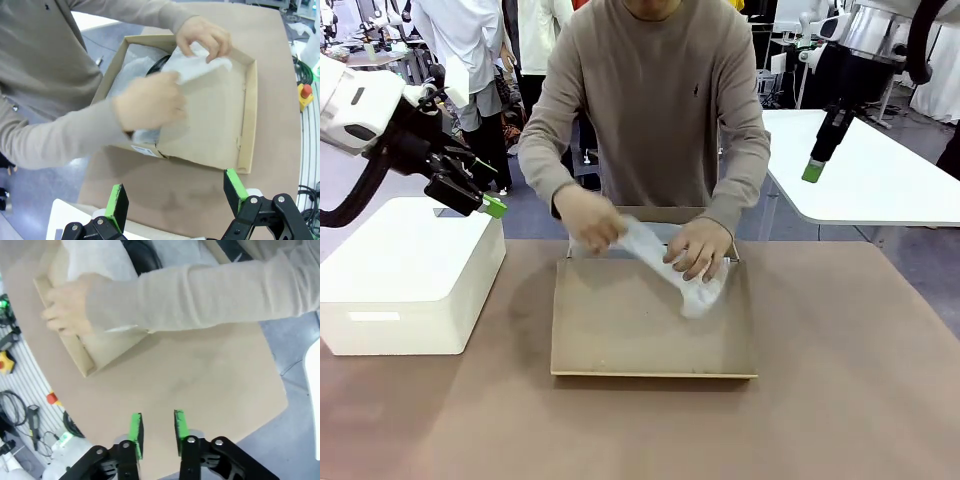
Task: Pack the shoes into the box.
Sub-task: Close the Shoes Box.
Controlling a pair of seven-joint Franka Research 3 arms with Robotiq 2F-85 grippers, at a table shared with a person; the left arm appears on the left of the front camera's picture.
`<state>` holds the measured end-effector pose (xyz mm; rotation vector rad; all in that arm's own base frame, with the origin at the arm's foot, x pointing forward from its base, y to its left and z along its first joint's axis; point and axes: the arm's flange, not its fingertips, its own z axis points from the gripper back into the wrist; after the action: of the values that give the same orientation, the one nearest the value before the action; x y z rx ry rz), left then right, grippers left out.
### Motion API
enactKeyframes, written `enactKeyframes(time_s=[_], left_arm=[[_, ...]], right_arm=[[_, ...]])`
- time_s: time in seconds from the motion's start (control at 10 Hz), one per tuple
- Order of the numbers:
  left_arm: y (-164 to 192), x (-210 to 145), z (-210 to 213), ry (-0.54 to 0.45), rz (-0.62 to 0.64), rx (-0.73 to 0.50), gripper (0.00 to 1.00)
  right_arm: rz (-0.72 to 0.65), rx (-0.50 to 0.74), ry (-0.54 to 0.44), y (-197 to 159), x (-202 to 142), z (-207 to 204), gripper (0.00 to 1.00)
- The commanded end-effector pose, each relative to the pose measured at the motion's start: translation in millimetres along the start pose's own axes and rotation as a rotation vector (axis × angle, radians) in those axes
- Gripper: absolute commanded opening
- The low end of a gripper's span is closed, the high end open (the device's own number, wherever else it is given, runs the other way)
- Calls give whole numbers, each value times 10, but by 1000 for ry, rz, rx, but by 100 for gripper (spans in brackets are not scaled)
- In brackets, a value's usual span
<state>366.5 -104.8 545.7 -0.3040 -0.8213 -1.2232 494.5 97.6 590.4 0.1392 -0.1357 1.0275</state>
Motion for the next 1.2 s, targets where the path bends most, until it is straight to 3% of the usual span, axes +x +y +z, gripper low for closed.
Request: enactKeyframes(time_s=[0.0, 0.1, 0.6, 0.8, 1.1], left_arm=[[19, -15, 2, -20, -14, -11, 100], [19, -15, 2, -20, -14, -11, 100], [19, -15, 2, -20, -14, -11, 100], [19, -15, 2, -20, -14, -11, 100], [19, -15, 2, -20, -14, -11, 100]], right_arm=[[-52, -70, -9, 122, -28, -116, 0], [0, 0, 0, 0, 0, 0, 0], [-3, -15, 6, 20, -14, -39, 0], [231, 18, -90, -55, -82, -2, 0], [508, 170, -161, -266, -349, -32, 0]])
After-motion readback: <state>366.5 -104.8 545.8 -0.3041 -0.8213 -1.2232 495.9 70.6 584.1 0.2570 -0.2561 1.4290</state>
